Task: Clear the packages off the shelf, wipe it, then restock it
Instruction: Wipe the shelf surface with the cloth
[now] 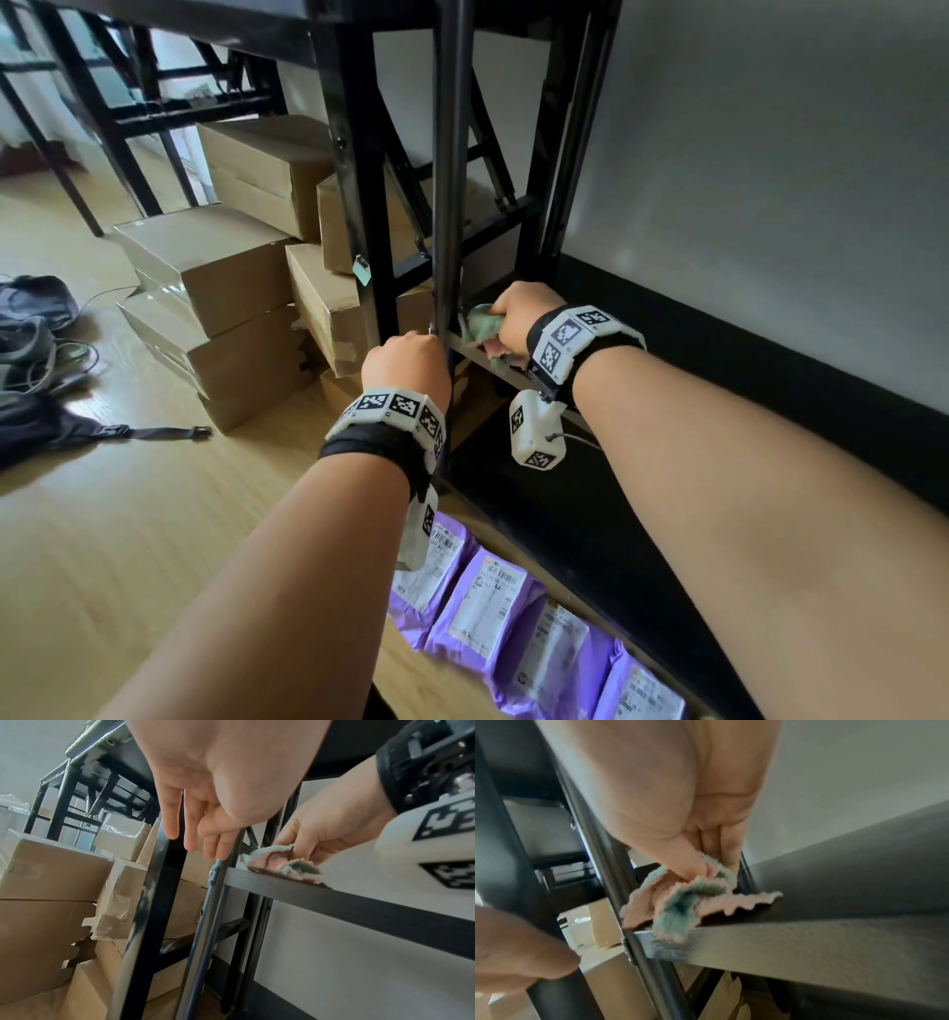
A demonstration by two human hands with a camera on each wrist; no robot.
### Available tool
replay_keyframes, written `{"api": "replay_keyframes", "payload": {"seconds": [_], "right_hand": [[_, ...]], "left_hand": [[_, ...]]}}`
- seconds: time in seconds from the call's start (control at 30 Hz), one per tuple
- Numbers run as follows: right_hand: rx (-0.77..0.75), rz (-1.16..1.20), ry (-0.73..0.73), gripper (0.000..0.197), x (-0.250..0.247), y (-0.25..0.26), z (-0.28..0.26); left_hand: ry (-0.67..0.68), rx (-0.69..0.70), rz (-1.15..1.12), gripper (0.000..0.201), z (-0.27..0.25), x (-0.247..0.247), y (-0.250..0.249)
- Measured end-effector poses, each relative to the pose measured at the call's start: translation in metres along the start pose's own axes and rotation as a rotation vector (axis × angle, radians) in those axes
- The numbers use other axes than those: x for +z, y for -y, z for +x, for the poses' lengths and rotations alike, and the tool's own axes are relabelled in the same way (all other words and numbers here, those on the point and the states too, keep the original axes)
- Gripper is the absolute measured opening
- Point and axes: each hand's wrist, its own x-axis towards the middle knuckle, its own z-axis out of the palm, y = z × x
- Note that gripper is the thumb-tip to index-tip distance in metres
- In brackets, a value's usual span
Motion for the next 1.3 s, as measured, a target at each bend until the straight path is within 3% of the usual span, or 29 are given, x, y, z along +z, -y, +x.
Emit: {"api": "replay_keyframes", "payload": {"seconds": [0.13, 0.3, 0.5, 0.87, 1.0, 1.13, 1.23, 1.3], "right_hand": [[0.154, -0.109, -0.011, 0.043, -0.013, -0.024, -0.013], [0.139, -0.277, 0.095, 0.039, -0.019, -0.035, -0.026], [0.115, -0.201, 0.068, 0.033, -0.01, -0.02, -0.021], [-0.015, -0.091, 0.056, 0.04, 0.007, 0.025, -0.015], [-0.027, 0.091, 0.073, 0.027, 0.0, 0.014, -0.013], [0.084, 0.233, -0.048, 0.015, 0.001, 0.003, 0.003], [0.153, 0.103, -0.063, 0.039, -0.005, -0.006, 0.022], [0.241, -0.045, -0.032, 0.044, -0.004, -0.008, 0.031]], "left_hand": [[-0.007, 0.0, -0.007, 0.042, -0.004, -0.003, -0.001], [0.018, -0.016, -0.008, 0.044, -0.008, -0.004, -0.001], [0.015, -0.008, 0.013, 0.044, 0.002, -0.006, 0.003], [-0.013, -0.011, 0.052, 0.033, 0.009, -0.003, 0.007], [-0.015, -0.009, 0.062, 0.034, 0.005, -0.006, 0.006], [-0.016, -0.019, 0.053, 0.032, 0.008, -0.007, 0.009], [-0.017, -0.008, 0.048, 0.033, 0.014, -0.004, 0.01], [-0.021, 0.003, 0.047, 0.033, 0.019, 0.001, 0.01]]}}
